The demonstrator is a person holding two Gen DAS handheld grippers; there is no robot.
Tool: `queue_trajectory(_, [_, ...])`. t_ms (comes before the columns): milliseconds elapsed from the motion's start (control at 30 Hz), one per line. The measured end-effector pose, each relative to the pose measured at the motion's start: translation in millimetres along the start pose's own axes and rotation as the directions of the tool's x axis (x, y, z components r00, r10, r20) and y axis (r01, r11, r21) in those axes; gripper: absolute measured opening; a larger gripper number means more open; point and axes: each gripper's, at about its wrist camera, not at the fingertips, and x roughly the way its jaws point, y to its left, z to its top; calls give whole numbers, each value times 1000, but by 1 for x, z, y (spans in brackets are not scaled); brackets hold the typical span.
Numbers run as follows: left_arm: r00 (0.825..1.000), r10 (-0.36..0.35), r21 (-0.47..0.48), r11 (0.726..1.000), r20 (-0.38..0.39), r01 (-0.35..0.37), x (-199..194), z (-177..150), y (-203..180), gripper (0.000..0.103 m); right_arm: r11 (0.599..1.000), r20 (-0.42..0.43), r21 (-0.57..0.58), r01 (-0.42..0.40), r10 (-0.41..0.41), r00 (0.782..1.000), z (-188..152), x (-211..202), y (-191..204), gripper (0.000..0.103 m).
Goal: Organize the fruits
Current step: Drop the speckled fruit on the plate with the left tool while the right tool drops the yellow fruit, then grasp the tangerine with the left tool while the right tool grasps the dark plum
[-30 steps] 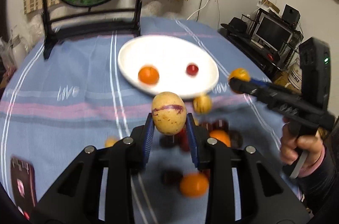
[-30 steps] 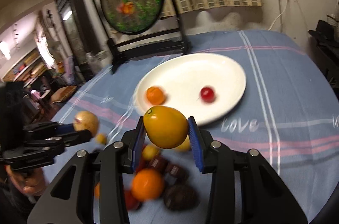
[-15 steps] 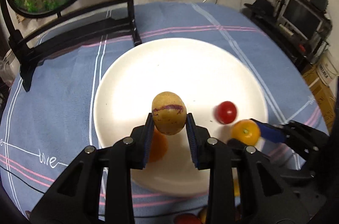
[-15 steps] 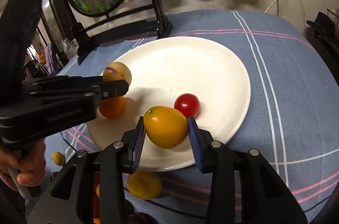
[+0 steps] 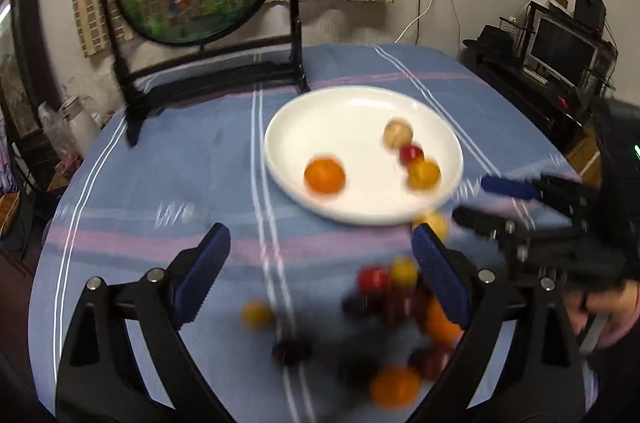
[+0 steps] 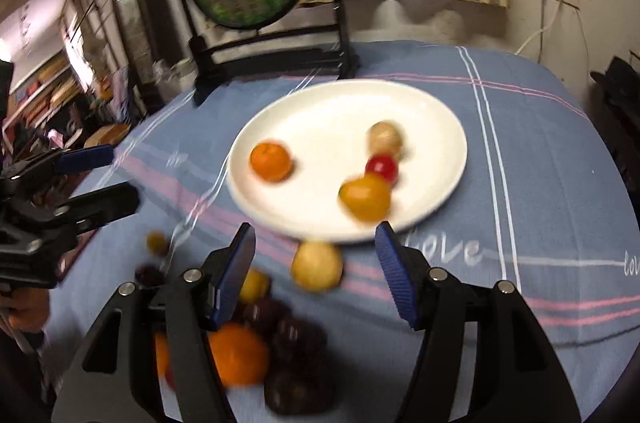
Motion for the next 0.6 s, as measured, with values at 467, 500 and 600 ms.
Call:
queue_trajectory(467, [994,-100,-153,984,-43,92,-36,-127,-2,96,992,-135,-123,-3,-13,991,-60,-23,16,63])
queue_trajectory(500, [995,-91,-140,987,-46,84,-35,-131,-5,96,990,-146,-139,1,-22,989,-63,-23,18,63])
queue_trajectory(600, [994,-97,-121,989,-44,91,-34,-132,-8,96,989,-167,-149,7,-32,985,-67,-18,19,63])
